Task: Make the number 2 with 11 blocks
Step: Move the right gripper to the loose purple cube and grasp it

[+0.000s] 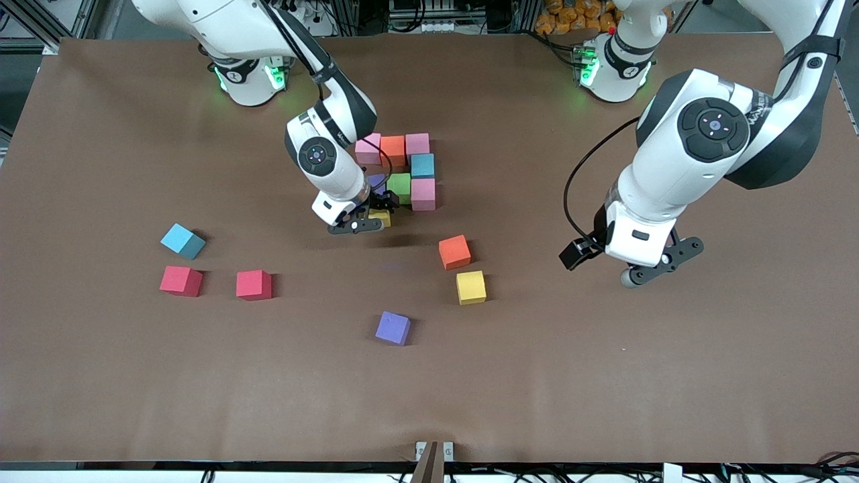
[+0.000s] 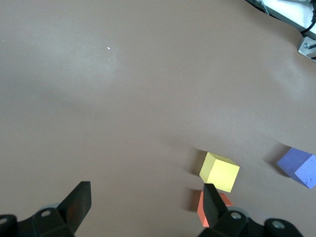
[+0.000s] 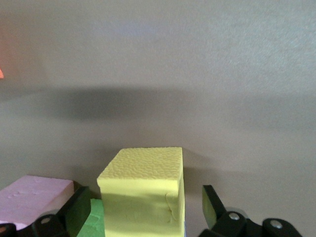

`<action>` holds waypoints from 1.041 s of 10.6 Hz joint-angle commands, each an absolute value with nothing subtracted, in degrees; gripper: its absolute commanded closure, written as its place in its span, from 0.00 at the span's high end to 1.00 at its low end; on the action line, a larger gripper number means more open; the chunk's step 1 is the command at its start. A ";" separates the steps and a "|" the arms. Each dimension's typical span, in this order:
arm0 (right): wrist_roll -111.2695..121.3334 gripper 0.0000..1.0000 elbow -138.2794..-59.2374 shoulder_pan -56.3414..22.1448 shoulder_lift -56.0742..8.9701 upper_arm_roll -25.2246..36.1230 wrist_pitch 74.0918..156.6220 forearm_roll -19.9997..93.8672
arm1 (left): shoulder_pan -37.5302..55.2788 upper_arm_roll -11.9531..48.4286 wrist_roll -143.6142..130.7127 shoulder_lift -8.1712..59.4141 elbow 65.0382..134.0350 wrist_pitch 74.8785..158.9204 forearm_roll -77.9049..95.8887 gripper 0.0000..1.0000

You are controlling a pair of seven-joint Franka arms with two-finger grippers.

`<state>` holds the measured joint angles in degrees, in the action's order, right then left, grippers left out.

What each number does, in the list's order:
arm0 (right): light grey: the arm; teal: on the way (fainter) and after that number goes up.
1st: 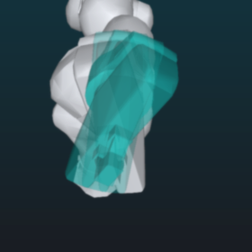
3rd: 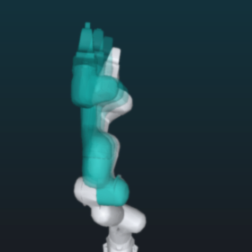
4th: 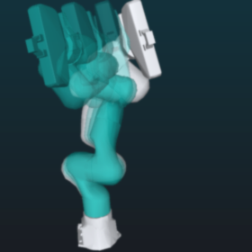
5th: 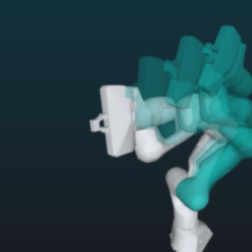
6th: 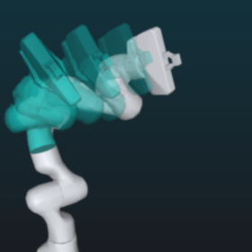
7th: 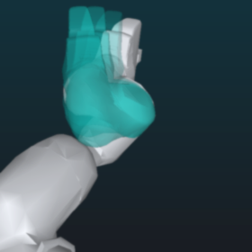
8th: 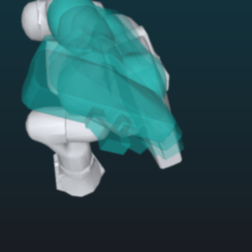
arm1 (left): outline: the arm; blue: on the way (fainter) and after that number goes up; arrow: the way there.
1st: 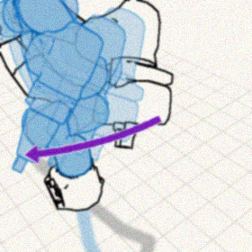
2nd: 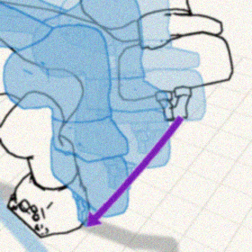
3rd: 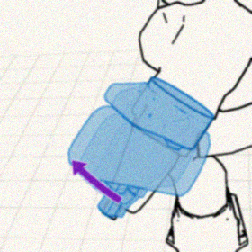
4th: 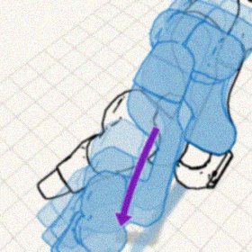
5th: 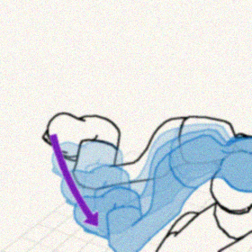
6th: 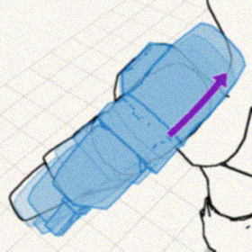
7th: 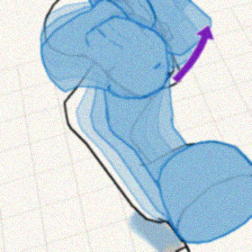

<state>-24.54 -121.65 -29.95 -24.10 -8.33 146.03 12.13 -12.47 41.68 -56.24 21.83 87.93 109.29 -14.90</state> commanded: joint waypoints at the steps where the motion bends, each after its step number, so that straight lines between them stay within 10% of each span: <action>1: -25.40 1.00 -118.67 -27.69 -22.59 -8.53 145.28 12.13 | -12.83 42.10 -55.11 21.80 87.45 108.28 -16.08 1.00; 11: -33.66 1.00 -76.76 -26.27 -46.73 -4.59 139.75 4.24 | -12.83 42.10 -55.20 21.71 87.45 108.28 -16.17 1.00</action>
<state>-31.77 -84.81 -24.61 -41.72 -6.52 140.91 7.46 -12.48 41.66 -55.93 21.93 87.84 109.27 -14.90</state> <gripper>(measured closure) 0.000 0.000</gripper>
